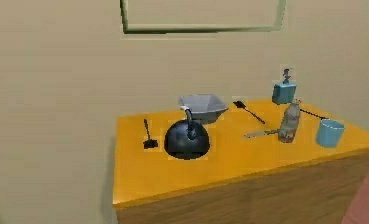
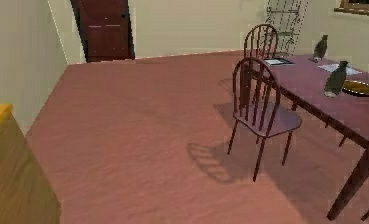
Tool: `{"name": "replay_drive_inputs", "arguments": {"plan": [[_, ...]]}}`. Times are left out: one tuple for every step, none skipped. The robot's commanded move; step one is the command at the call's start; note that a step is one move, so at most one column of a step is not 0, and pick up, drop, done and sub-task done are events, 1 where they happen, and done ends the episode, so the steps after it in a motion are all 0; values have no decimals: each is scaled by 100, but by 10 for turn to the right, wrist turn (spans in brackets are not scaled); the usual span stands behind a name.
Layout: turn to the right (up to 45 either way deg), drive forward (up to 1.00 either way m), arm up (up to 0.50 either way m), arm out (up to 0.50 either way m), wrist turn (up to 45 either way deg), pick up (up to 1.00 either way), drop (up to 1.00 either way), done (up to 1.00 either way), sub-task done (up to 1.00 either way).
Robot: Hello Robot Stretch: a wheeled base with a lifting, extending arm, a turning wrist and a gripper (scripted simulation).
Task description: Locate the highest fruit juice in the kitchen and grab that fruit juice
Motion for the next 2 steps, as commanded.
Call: {"name": "replay_drive_inputs", "arguments": {"plan": [[-450, 0, 0, 0, 0, 0, 0, 0, 0], [-120, 0, 0, 0, 0, 0, 0, 0, 0]]}}
